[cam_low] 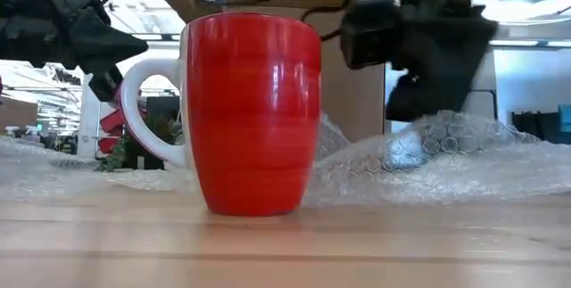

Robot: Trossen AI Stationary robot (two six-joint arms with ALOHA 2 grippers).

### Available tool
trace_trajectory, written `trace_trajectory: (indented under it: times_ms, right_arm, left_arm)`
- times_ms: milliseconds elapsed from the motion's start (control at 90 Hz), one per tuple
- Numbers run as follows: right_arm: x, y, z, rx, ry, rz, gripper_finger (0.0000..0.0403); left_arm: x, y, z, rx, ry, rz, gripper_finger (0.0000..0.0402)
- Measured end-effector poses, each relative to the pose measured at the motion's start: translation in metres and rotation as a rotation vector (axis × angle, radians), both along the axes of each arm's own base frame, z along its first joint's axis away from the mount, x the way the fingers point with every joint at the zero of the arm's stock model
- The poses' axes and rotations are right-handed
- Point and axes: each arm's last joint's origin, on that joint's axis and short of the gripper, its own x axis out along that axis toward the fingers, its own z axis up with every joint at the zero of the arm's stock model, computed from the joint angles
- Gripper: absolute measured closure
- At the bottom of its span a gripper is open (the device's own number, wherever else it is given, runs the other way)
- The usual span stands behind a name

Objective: Wrap mug
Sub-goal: Wrap the red mug with bubble wrap

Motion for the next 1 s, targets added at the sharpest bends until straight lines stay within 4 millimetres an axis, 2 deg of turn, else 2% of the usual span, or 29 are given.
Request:
trace_trajectory:
  times_ms: [133, 256, 356, 456, 589, 722, 1000]
  right_arm:
    - [-0.014, -0.004, 0.003, 0.02, 0.065, 0.131, 0.0241]
    - [-0.026, -0.004, 0.01, 0.003, 0.13, 0.147, 0.0241]
    - [-0.038, -0.002, 0.009, 0.004, 0.203, 0.053, 0.0241]
    - [-0.043, 0.008, 0.014, 0.034, 0.153, -0.1, 0.0241]
    - [-0.039, 0.024, 0.014, -0.011, -0.046, -0.397, 0.0241]
    - [-0.029, 0.029, 0.005, -0.051, -0.213, -0.669, 0.0241]
    - [0.005, 0.029, -0.042, 0.037, -0.238, -0.726, 0.0247]
  left_arm:
    - [0.0, 0.0, 0.0, -0.013, -0.001, 0.001, 0.0402]
    - [0.0, 0.0, 0.0, -0.013, -0.001, 0.001, 0.0402]
    - [0.0, 0.0, 0.0, -0.013, -0.001, -0.001, 0.0402]
    - [0.0, 0.0, 0.0, -0.013, 0.0, -0.003, 0.0402]
    - [0.0, 0.0, 0.0, -0.013, 0.0, -0.003, 0.0402]
    - [0.0, 0.0, 0.0, -0.013, 0.0, -0.003, 0.0402]
    - [0.0, 0.0, 0.0, -0.045, -0.003, -0.002, 0.0402]
